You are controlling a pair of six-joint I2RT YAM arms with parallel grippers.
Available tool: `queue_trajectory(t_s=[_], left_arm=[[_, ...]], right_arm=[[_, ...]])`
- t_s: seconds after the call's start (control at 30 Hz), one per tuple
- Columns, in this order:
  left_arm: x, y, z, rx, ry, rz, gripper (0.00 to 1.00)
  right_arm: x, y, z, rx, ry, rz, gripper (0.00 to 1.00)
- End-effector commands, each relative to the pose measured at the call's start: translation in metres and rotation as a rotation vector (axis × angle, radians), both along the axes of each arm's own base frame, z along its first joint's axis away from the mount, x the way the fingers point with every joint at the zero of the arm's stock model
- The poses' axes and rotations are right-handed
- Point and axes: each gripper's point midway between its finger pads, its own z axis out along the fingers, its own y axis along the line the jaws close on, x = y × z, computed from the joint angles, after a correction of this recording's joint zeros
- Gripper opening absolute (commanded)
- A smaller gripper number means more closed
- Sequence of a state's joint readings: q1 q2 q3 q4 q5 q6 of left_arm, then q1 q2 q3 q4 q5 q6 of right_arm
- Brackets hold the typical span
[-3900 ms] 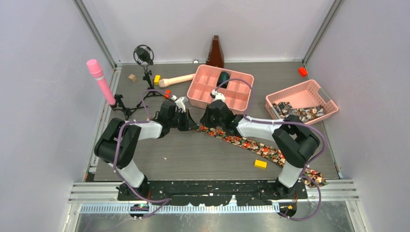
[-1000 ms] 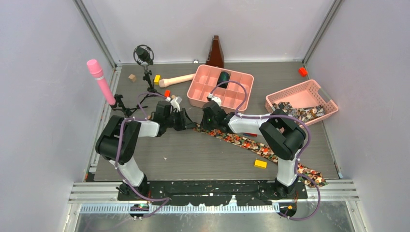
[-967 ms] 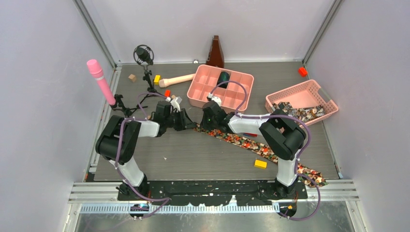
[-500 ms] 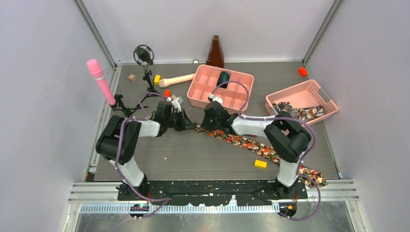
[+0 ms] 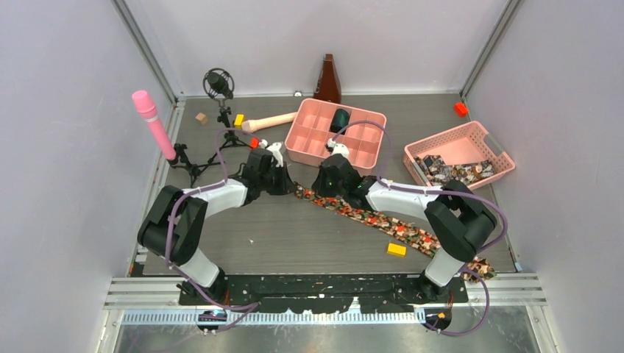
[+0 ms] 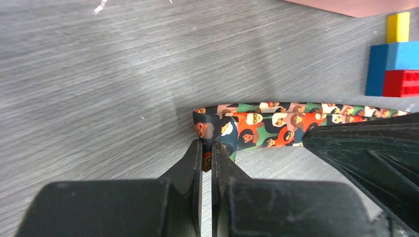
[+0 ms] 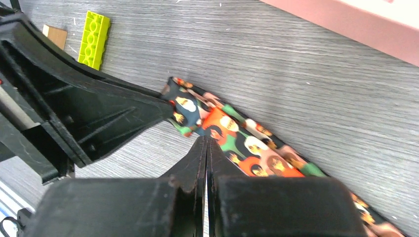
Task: Roll the ties
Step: Roll the tie at the center of the board.
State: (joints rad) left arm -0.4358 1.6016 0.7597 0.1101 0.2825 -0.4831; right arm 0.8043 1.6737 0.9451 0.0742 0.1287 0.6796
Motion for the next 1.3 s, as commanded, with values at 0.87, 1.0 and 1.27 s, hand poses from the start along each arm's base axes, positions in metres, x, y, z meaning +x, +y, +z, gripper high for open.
queue_trajectory(t_s=[0.87,1.0,1.27], left_arm=[[0.032,0.042,0.034,0.723,-0.325,0.140,0.00],[0.033,0.041,0.031,0.801,-0.348,0.143,0.00],[0.033,0.032,0.031,0.885,-0.399,0.122,0.00]], right_arm=[[-0.014,-0.076,0.059,-0.045,-0.139,-0.186,0.02],[-0.014,-0.089,0.072,-0.049,-0.169,-0.210,0.03],[-0.012,-0.109,0.081,-0.049,-0.184,-0.253,0.03]])
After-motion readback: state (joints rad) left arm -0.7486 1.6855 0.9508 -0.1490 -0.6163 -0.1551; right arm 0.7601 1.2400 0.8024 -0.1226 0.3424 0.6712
